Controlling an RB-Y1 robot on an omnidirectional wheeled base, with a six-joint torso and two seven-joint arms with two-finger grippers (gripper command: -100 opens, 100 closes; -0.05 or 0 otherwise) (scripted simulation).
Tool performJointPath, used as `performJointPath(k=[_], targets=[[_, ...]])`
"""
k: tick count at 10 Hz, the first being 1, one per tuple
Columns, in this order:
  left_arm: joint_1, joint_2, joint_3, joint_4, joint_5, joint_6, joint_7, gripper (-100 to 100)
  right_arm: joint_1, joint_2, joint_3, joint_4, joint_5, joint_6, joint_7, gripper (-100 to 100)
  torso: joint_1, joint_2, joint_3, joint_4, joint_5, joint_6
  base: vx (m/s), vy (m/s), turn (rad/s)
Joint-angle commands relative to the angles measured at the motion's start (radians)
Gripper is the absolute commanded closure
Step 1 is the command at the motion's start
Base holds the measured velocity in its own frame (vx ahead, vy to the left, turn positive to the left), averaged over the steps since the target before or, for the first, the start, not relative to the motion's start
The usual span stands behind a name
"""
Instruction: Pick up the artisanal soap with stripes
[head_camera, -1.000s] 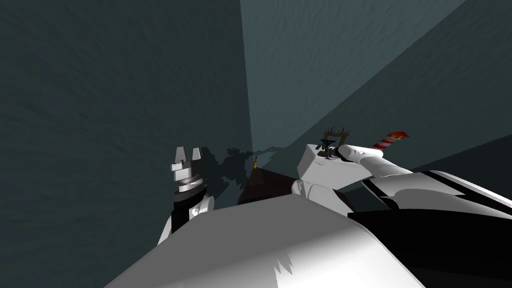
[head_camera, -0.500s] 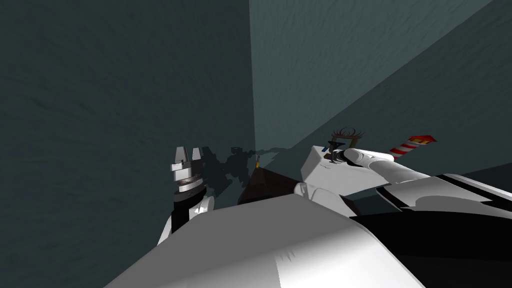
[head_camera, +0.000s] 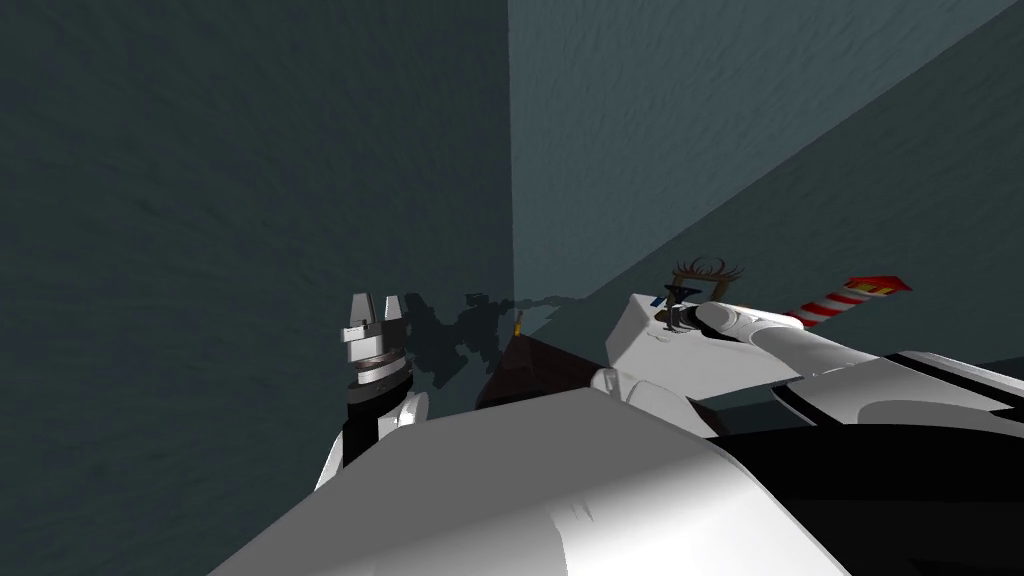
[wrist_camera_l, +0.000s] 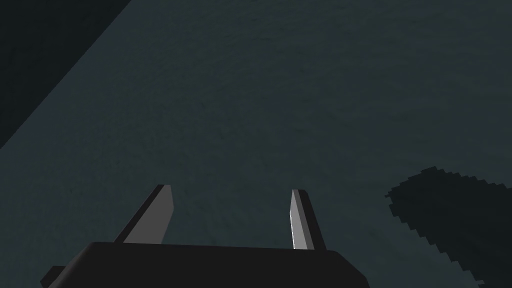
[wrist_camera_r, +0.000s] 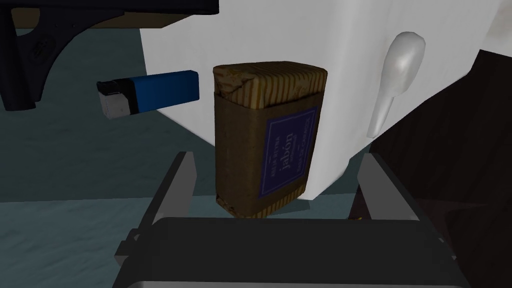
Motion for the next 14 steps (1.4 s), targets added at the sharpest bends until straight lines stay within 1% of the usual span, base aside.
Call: performJointPath(k=[1, 3, 4, 6, 7, 8, 9, 10, 12, 13, 14], targets=[[0.0, 0.0, 0.0, 0.0, 0.0, 0.0, 0.0, 0, 0.001, -0.01, 0.029, 0.031, -0.05, 0.017, 0.036, -100, 0.0, 0.0, 0.0, 0.0, 0.0, 0.0, -0.026, -0.009, 0.177], [0.0, 0.0, 0.0, 0.0, 0.0, 0.0, 0.0, 0, 0.001, -0.01, 0.029, 0.031, -0.116, 0.017, 0.036, -100, 0.0, 0.0, 0.0, 0.0, 0.0, 0.001, -0.009, -0.003, -0.021], [0.0, 0.0, 0.0, 0.0, 0.0, 0.0, 0.0, 0, 0.041, -0.043, 0.079, 0.035, -0.147, 0.058, 0.059, -100, 0.0, 0.0, 0.0, 0.0, 0.0, 0.001, -0.021, 0.002, 0.236], [0.0, 0.0, 0.0, 0.0, 0.0, 0.0, 0.0, 0, 0.058, -0.043, 0.083, 0.035, -0.209, 0.058, 0.059, -100, 0.0, 0.001, 0.0, 0.0, 0.0, 0.001, -0.02, -0.006, 0.093], [0.0, 0.0, 0.0, 0.0, 0.0, 0.0, 0.0, 0, 0.058, -0.043, 0.083, 0.035, -0.239, 0.058, 0.059, -100, 0.0, 0.0, 0.0, 0.0, 0.0, 0.001, -0.002, -0.003, -0.027], [0.0, 0.0, 0.0, 0.0, 0.0, 0.0, 0.0, 0, 0.058, -0.043, 0.083, 0.035, -0.25, 0.058, 0.059, -100, 0.0, 0.0, 0.0, 0.0, 0.0, 0.001, 0.0, 0.0, 0.0], [0.0, 0.0, 0.0, 0.0, 0.0, 0.0, 0.0, 0, 0.107, -0.075, 0.132, 0.04, -0.29, 0.099, 0.083, -100, 0.0, -0.001, 0.0, 0.0, 0.0, 0.001, -0.019, -0.002, 0.238], [0.0, 0.0, 0.0, 0.0, 0.0, 0.0, 0.0, 0, 0.116, -0.075, 0.137, 0.04, -0.325, 0.099, 0.083, -100, 0.0, 0.0, 0.0, 0.0, 0.0, 0.0, -0.026, -0.011, 0.174], [0.0, 0.0, 0.0, 0.0, 0.0, 0.0, 0.0, 0, 0.116, -0.075, 0.137, 0.04, -0.378, 0.099, 0.083, -100, 0.0, 0.0, 0.0, 0.0, 0.0, 0.001, -0.01, -0.002, -0.005], [0.0, 0.0, 0.0, 0.0, 0.0, 0.0, 0.0, 0, 0.166, -0.108, 0.186, 0.045, -0.41, 0.14, 0.107, -100, 0.0, 0.0, 0.0, 0.0, 0.0, 0.001, -0.017, 0.008, 0.246], [0.0, 0.0, 0.0, 0.0, 0.0, 0.0, 0.0, 0, 0.173, -0.108, 0.19, 0.045, -0.445, 0.14, 0.107, -100, 0.001, 0.0, 0.0, 0.0, 0.0, 0.0, -0.026, -0.008, 0.162]])
